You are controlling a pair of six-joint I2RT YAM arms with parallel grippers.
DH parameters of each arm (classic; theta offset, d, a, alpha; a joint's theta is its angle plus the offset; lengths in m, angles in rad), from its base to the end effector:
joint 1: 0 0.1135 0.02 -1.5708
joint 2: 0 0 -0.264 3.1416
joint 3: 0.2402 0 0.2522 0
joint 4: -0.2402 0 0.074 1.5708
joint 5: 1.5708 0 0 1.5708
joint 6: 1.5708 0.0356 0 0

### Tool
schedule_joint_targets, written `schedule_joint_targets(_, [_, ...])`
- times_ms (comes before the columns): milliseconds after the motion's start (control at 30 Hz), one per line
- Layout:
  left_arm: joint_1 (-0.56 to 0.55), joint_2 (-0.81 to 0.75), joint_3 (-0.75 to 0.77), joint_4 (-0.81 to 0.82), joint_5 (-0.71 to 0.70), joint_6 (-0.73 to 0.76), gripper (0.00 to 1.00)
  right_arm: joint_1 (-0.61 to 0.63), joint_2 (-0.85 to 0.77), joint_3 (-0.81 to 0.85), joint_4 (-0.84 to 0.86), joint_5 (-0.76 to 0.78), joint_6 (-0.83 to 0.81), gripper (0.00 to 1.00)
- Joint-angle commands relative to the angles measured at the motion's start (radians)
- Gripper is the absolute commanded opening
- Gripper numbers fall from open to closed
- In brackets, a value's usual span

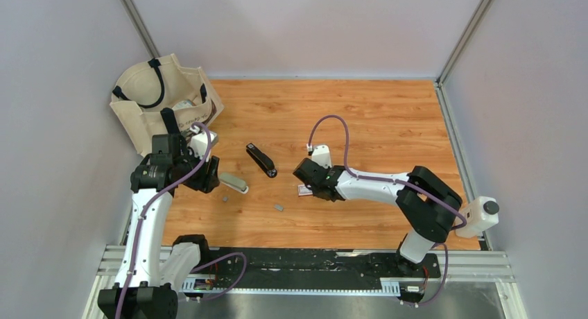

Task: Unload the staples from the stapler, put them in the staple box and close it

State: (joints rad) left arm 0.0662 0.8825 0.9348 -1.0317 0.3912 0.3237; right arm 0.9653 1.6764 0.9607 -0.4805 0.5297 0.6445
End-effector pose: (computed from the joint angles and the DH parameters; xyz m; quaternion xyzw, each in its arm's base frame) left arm 0.1540 -0.0034 0.3014 0.1767 0.9233 -0.1270 0.3165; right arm 0.1914 0.2450 0.1631 -0.1033 0.9439 -0.0487 0.3099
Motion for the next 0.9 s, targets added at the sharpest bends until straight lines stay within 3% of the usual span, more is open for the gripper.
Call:
schedule_joint_targets(0, [0.006, -0.010, -0.004, 0.005, 0.021, 0.014, 0.60, -0.004, -0.053, -0.013, 0.039, 0.012, 0.018, 0.16])
schedule_joint_targets(867, [0.006, -0.013, -0.005, 0.005, 0.020, 0.014, 0.60, -0.007, -0.003, 0.032, 0.028, -0.031, 0.006, 0.17])
